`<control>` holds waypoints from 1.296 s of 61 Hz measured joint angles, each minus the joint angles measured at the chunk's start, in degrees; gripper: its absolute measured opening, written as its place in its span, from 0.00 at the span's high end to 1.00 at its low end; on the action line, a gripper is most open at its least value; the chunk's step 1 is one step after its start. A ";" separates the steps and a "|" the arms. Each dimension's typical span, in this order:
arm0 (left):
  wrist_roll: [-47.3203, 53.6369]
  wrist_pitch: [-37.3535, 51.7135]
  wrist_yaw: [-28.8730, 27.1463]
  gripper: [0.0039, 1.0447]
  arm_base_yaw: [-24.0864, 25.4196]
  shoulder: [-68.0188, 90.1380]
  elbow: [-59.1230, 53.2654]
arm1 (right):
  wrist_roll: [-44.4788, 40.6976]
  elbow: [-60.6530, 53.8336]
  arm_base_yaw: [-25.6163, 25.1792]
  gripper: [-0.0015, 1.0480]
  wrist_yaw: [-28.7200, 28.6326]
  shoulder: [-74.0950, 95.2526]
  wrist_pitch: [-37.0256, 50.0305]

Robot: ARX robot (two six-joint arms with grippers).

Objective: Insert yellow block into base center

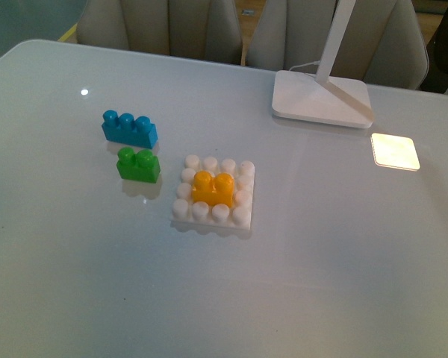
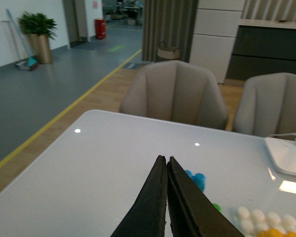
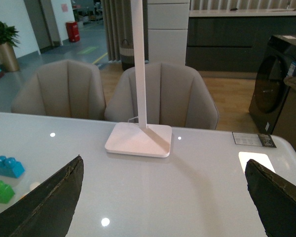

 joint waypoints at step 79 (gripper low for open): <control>0.42 -53.13 0.81 0.97 0.52 -53.20 0.11 | 0.00 0.00 0.00 0.08 0.02 0.02 0.00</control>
